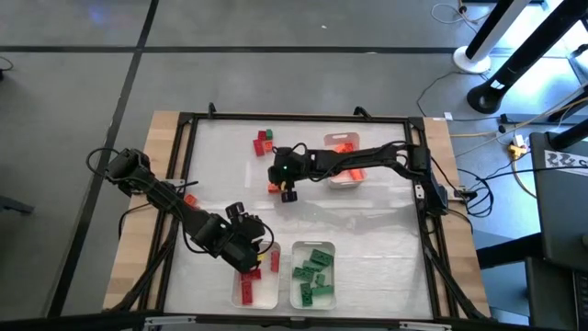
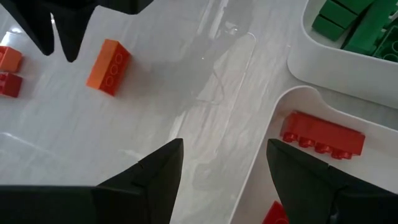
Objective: Sort blocks
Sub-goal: Put the orange game piece into the top right white bin
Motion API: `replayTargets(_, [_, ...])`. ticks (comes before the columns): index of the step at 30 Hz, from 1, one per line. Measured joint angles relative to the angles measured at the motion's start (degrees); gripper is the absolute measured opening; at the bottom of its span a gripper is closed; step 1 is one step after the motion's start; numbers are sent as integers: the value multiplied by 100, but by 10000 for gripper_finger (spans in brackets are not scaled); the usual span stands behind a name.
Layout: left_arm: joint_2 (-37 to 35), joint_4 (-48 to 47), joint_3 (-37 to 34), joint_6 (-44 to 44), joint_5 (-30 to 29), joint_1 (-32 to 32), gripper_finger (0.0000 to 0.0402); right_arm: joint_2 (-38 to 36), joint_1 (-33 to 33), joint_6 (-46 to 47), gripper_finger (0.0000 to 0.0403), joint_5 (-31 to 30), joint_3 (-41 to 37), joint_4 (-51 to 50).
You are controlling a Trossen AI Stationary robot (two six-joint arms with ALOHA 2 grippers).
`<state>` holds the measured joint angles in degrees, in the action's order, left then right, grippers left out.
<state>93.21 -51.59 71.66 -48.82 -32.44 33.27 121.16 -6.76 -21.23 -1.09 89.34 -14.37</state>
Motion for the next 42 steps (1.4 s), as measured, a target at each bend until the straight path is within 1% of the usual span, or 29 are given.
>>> replayTargets(5, [0,0,0,141,0,0,221,0,4,37,115,515,1,0])
replayTargets(9, [0,0,0,285,-1,-1,221,0,4,6,115,663,0,-38])
replayTargets(14, [0,0,0,299,-1,0,221,0,4,90,115,662,1,-130])
replayTargets(19, [0,0,0,291,-1,-1,221,1,1,155,115,454,1,-447])
replayTargets(25, [0,-2,0,284,0,0,221,143,0,131,115,465,-7,-591])
replayTargets(28, [0,9,0,282,1,1,221,254,0,129,115,451,10,-448])
replayTargets(31, [0,5,2,282,0,1,221,378,0,120,116,239,11,-353])
replayTargets(42, [0,4,2,282,1,1,221,435,-2,120,115,352,13,-273])
